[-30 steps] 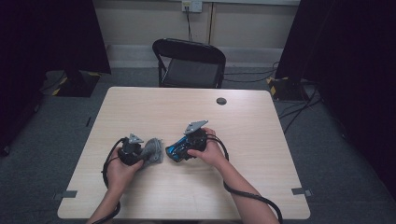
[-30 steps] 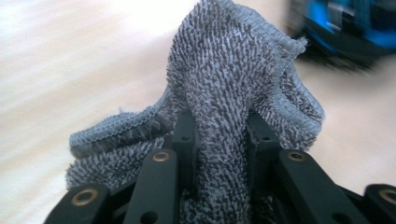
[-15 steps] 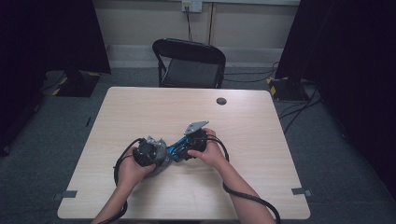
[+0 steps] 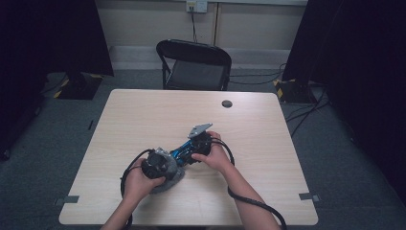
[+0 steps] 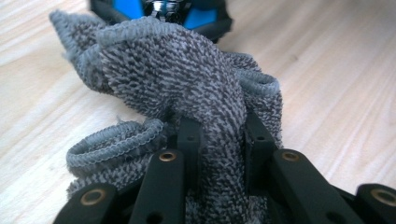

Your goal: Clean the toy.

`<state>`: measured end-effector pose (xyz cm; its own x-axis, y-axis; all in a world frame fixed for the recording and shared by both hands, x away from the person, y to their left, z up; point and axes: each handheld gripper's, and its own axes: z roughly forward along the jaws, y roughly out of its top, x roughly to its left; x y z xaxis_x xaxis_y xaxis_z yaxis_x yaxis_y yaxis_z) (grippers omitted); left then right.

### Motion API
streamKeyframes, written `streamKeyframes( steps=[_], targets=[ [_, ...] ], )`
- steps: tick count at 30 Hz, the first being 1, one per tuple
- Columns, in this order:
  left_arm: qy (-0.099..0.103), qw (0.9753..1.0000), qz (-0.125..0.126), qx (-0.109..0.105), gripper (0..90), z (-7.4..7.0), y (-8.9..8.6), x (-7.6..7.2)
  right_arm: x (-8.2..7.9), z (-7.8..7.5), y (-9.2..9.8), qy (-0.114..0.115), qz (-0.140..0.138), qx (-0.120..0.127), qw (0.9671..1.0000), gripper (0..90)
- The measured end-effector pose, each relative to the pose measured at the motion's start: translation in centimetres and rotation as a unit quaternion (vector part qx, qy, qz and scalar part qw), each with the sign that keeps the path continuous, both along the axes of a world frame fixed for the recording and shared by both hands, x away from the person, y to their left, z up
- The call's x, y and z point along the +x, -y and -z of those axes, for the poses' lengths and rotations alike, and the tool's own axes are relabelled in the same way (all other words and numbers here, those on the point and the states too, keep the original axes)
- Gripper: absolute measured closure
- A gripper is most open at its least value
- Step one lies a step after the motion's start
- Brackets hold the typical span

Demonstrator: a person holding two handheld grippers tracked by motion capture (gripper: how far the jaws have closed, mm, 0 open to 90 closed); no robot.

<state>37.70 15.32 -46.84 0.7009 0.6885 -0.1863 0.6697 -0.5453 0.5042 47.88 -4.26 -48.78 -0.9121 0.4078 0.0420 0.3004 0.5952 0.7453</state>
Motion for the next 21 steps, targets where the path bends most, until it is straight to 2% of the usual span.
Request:
streamKeyframes(
  steps=[5, 9, 11, 14, 16, 21],
  targets=[
    [-0.007, 0.9998, 0.017, -0.006, 73.5, 0.0, 0.9, -0.3, 0.0, 0.0, 0.0, 0.002, 0.001, 0.001, 1.0000, 6.3],
    [-0.005, 0.9996, 0.027, -0.006, 73.5, 0.0, 1.6, -0.4, -0.1, 0.1, 0.1, 0.005, 0.002, 0.005, 1.0000, 6.3],
    [-0.007, 0.9992, 0.037, -0.016, 73.5, 0.0, 2.2, -0.5, -0.1, 0.1, 0.0, 0.002, 0.003, 0.003, 1.0000, 6.3],
    [-0.006, 0.9989, 0.045, -0.013, 73.4, 0.0, 2.6, -0.5, -0.1, 0.1, 0.0, 0.003, 0.003, 0.004, 1.0000, 6.3],
    [-0.006, 0.9977, 0.065, -0.017, 73.2, 0.0, 3.1, -0.6, -0.2, 0.2, 0.1, 0.004, 0.005, 0.008, 0.9999, 6.3],
    [-0.008, 0.9959, 0.086, -0.029, 73.1, -0.4, 3.6, -0.9, -0.3, 0.2, 0.1, 0.006, 0.008, 0.012, 0.9999, 6.4]
  ],
)
